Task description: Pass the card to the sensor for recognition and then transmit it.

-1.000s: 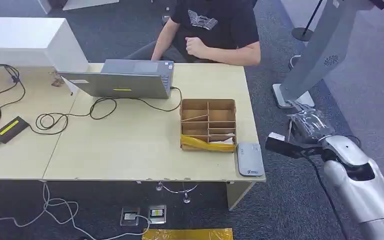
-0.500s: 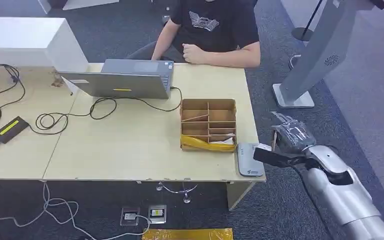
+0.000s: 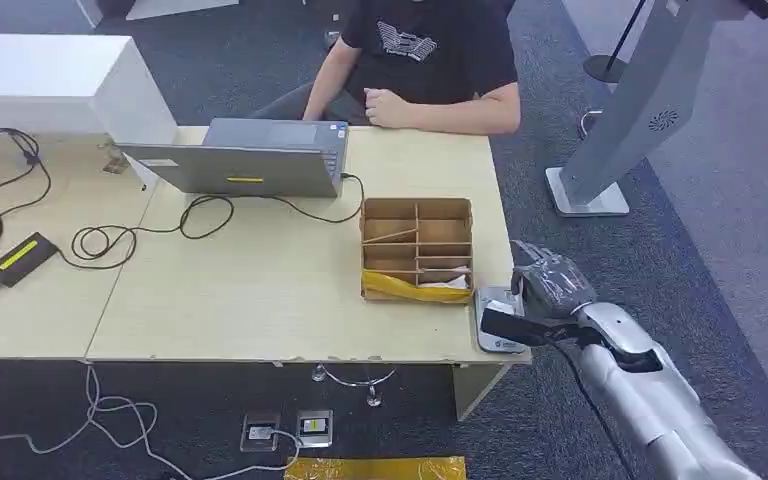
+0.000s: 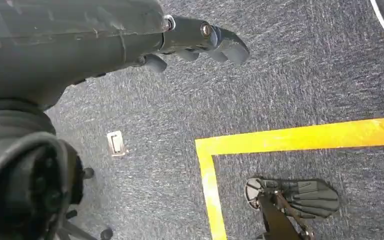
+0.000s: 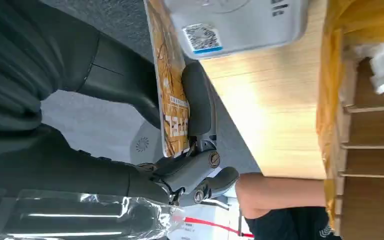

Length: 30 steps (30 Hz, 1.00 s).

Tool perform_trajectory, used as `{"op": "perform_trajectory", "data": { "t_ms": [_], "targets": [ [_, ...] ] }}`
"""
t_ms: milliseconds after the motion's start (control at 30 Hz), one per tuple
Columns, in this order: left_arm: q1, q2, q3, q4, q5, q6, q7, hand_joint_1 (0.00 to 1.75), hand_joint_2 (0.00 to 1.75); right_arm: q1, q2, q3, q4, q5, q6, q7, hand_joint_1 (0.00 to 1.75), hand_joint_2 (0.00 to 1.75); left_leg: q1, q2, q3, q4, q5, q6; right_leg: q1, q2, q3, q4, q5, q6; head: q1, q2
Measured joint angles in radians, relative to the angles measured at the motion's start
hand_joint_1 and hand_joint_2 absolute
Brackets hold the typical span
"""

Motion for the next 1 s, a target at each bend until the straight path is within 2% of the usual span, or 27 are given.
{"op": "perform_trajectory", "data": {
  "t_ms": [333,533,667,1000],
  "targets": [
    [0.000,0.000,0.000,0.000,0.018,0.000,0.000,0.00,0.00,-0.024,0.055,0.019,0.080,0.000,-0.024,-0.016,1.75,1.75,0.000,0.000,0.000,0.000,0.000,0.000,0.000,0.000,0.000,0.000,0.000,0.000,0.000,0.000],
    [0.000,0.000,0.000,0.000,0.018,0.000,0.000,0.00,0.00,-0.042,0.065,0.021,0.114,0.000,-0.053,-0.034,1.75,1.75,0.000,0.000,0.000,0.000,0.000,0.000,0.000,0.000,0.000,0.000,0.000,0.000,0.000,0.000],
    [0.001,0.000,0.000,0.000,0.025,0.000,0.000,0.00,0.00,-0.070,0.061,0.022,0.129,-0.005,-0.056,-0.035,1.75,1.75,0.000,0.000,0.000,0.000,0.000,0.000,0.000,0.000,0.000,0.000,0.000,0.000,0.000,0.000],
    [0.001,0.000,0.000,0.000,0.035,-0.002,0.010,0.00,0.00,-0.232,0.006,-0.001,0.090,0.031,0.029,0.001,1.75,1.75,0.000,0.000,0.000,0.000,0.000,0.000,0.000,0.000,0.000,0.000,0.000,0.000,0.000,0.000]
  ]
}}
